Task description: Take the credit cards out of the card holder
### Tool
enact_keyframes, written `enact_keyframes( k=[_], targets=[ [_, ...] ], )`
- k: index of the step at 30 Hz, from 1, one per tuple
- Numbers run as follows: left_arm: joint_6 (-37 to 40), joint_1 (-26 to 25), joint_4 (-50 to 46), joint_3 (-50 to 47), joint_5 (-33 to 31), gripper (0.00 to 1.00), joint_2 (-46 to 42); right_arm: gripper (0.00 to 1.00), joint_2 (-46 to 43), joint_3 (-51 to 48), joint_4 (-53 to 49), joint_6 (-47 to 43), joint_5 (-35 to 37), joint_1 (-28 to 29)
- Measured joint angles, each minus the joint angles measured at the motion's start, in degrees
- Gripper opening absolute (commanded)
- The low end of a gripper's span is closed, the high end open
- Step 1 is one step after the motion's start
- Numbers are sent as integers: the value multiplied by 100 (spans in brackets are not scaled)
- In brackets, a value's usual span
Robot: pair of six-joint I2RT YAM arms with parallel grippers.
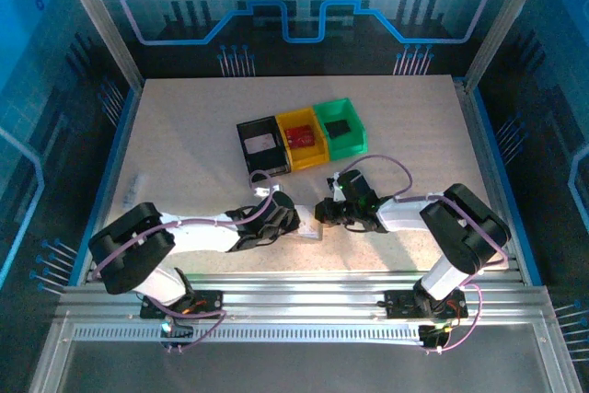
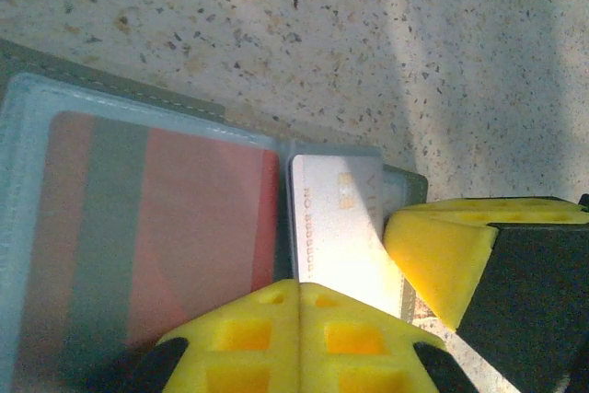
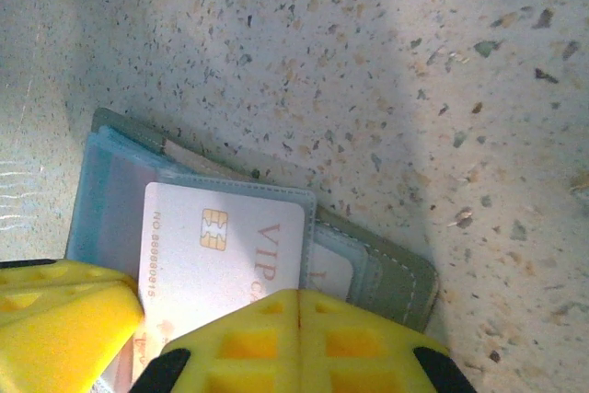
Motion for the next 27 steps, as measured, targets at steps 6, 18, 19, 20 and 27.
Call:
enact_keyframes(
  k=[6,18,19,20,27],
  targets=[
    [0,0,26,-48,-127,0,-168,0,4,-17,22,-2,-20,-7],
    [17,68,-57,-55,-125,17,-184,0,-188,-26,-313,-133,-22,-9],
    [39,103,-90,-37,-116,18,-177,0,-205,-26,-358,-153,-22,-9],
    [46,140,-122,-2,-90,18,-153,0,-205,-20,-376,-173,-28,-9],
    [61,223,-125,369,149,21,195,0,-138,7,-350,-192,-90,-9]
  ],
)
